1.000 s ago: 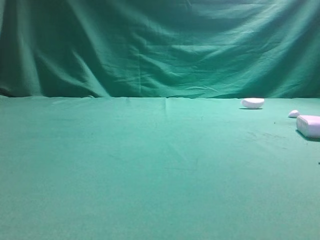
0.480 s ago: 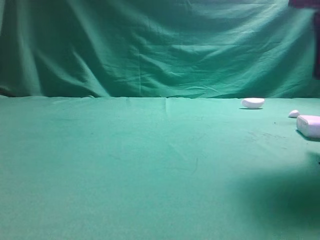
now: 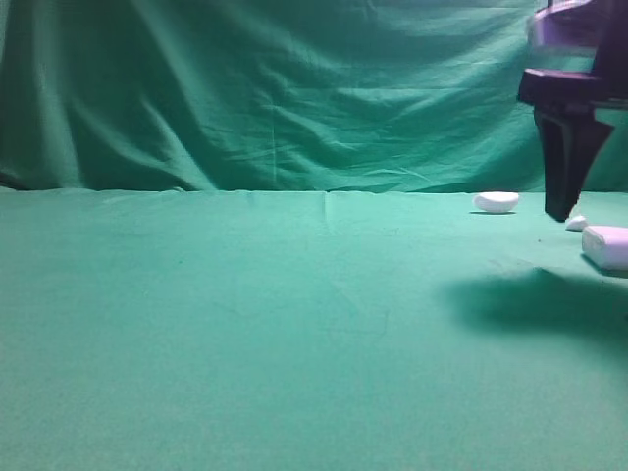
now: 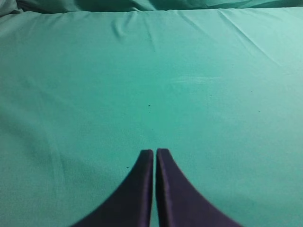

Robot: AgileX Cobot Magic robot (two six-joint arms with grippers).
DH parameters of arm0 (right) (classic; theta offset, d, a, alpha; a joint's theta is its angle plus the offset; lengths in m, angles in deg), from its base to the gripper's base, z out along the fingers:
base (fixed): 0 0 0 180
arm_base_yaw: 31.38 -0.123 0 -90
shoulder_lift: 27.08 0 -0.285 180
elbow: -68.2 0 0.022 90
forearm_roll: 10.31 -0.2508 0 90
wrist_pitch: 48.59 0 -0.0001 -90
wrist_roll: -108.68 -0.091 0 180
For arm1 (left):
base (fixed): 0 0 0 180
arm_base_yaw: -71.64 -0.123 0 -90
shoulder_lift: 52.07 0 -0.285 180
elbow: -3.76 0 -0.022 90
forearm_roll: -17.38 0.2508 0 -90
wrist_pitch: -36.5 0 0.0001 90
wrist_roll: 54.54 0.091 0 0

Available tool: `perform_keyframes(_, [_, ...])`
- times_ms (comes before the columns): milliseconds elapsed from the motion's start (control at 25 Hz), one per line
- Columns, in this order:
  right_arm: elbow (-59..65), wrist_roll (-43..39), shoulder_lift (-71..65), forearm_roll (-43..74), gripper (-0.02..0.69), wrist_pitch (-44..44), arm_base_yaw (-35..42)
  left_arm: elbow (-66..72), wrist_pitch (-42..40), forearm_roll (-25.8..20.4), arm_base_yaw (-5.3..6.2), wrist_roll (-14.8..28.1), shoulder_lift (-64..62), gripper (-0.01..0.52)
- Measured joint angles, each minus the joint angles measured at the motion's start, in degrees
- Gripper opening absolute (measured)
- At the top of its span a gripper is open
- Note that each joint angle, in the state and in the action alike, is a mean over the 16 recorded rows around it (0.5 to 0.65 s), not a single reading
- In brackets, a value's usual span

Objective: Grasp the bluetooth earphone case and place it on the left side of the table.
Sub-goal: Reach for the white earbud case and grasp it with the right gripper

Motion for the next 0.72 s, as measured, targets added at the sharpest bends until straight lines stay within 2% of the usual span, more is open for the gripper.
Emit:
perform_keyframes(400, [-5.5, 0.6, -2.0, -0.9, 0.332, -4.7, -0.8, 0.0, 0.0, 0.0, 0.0, 0.0, 0.0, 0.0])
perform_keyframes(720, [-21.6, 5.7, -4.1, -5.4, 0.314, -10.1, -7.9, 0.0, 0.0, 0.0, 0.0, 0.0, 0.0, 0.0])
